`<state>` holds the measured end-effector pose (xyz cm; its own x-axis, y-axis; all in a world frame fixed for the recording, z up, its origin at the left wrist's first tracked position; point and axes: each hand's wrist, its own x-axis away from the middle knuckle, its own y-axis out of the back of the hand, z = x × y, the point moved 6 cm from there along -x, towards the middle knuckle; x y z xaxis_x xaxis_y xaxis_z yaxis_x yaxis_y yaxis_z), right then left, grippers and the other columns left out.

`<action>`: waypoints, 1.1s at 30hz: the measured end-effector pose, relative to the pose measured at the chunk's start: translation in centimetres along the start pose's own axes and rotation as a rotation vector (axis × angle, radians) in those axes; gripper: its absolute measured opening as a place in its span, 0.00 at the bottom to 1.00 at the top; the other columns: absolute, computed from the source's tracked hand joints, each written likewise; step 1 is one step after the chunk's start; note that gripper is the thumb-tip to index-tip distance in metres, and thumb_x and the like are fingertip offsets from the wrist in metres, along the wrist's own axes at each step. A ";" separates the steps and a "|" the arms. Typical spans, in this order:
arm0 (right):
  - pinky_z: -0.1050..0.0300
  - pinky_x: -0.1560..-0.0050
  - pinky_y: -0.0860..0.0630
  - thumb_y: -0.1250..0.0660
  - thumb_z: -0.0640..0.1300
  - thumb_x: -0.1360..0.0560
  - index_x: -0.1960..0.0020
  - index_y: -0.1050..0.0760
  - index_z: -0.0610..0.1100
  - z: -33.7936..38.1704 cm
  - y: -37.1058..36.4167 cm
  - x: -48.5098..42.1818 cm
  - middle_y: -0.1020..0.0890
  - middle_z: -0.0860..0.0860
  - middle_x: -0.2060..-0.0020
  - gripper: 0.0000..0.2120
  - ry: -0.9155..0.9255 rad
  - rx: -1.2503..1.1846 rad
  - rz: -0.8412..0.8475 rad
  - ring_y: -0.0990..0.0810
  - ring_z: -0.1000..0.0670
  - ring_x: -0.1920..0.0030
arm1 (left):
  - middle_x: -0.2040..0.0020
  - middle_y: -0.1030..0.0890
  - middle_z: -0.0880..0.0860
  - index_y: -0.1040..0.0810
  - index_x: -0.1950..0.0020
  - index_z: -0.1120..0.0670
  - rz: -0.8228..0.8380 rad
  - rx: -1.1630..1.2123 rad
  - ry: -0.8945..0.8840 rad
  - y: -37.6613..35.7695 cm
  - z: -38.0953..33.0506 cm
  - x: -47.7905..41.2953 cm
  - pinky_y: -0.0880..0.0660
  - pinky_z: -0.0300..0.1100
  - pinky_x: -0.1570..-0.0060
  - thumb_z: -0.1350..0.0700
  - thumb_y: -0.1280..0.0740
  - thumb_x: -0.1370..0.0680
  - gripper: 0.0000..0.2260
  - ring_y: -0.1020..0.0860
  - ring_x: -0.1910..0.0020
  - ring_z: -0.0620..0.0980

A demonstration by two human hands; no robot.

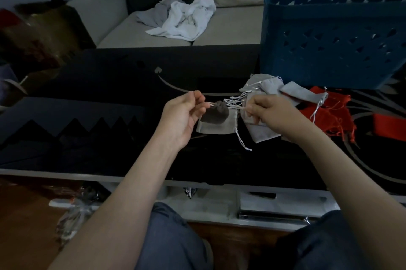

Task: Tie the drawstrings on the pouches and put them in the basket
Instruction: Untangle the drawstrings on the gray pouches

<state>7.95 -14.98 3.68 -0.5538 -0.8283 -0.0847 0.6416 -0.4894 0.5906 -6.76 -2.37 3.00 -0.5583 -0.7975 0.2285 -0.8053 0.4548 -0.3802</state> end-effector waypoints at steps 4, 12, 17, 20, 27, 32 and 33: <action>0.74 0.66 0.34 0.38 0.40 0.22 0.66 0.27 0.45 0.5 1.1 0.5 0.25 0.52 0.73 0.14 0.035 0.070 -0.028 0.29 0.63 0.73 | 0.69 0.24 0.51 0.24 0.56 0.60 -0.044 0.029 -0.004 0.5 -0.3 -0.3 0.28 0.31 0.73 0.61 0.42 0.18 0.10 0.25 0.75 0.42; 0.74 0.69 0.35 0.37 0.41 0.22 0.63 0.25 0.43 -0.8 2.7 0.9 0.24 0.51 0.71 0.11 0.010 0.109 -0.117 0.28 0.64 0.73 | 0.60 0.22 0.54 0.23 0.51 0.62 0.165 0.065 0.107 -2.0 0.7 0.5 0.23 0.31 0.64 0.67 0.42 0.19 0.08 0.20 0.68 0.42; 0.74 0.65 0.34 0.37 0.41 0.22 0.60 0.25 0.41 0.5 2.9 1.5 0.24 0.51 0.68 0.09 0.109 -0.036 -0.109 0.28 0.63 0.69 | 0.63 0.20 0.51 0.26 0.39 0.60 0.253 -0.071 0.001 -2.7 0.4 0.7 0.26 0.31 0.68 0.68 0.41 0.20 0.12 0.23 0.69 0.41; 0.71 0.60 0.33 0.36 0.40 0.22 0.60 0.25 0.44 2.2 2.1 1.8 0.24 0.55 0.66 0.07 0.240 -0.061 -0.058 0.28 0.62 0.65 | 0.66 0.17 0.51 0.30 0.39 0.57 0.226 -0.091 -0.011 -3.0 0.5 0.7 0.26 0.31 0.68 0.66 0.39 0.20 0.11 0.23 0.70 0.42; 0.62 0.52 0.31 0.36 0.55 0.29 0.59 0.23 0.44 3.3 0.6 1.2 0.25 0.51 0.61 0.14 0.391 -0.024 -0.055 0.28 0.55 0.56 | 0.67 0.23 0.52 0.23 0.56 0.60 0.426 -0.353 0.054 -4.7 2.3 1.5 0.26 0.29 0.69 0.62 0.40 0.19 0.09 0.23 0.72 0.40; 0.70 0.53 0.37 0.33 0.54 0.30 0.57 0.22 0.43 3.2 0.5 0.4 0.24 0.48 0.57 0.13 0.357 0.054 -0.120 0.29 0.54 0.53 | 0.62 0.23 0.53 0.22 0.55 0.60 0.542 -0.491 0.046 -5.0 2.9 1.8 0.25 0.32 0.64 0.63 0.42 0.18 0.10 0.23 0.67 0.42; 0.71 0.54 0.37 0.31 0.50 0.29 0.57 0.22 0.42 3.0 0.5 0.3 0.24 0.47 0.57 0.11 0.333 0.047 -0.121 0.29 0.54 0.54 | 0.61 0.23 0.54 0.22 0.55 0.61 0.561 -0.513 0.042 -5.0 2.9 1.9 0.25 0.33 0.63 0.64 0.41 0.19 0.10 0.22 0.66 0.42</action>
<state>6.51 -14.63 6.33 -0.4161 -0.8121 -0.4090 0.5525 -0.5830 0.5957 -3.21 -7.35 2.80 -0.9104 -0.3810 0.1614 -0.3842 0.9232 0.0120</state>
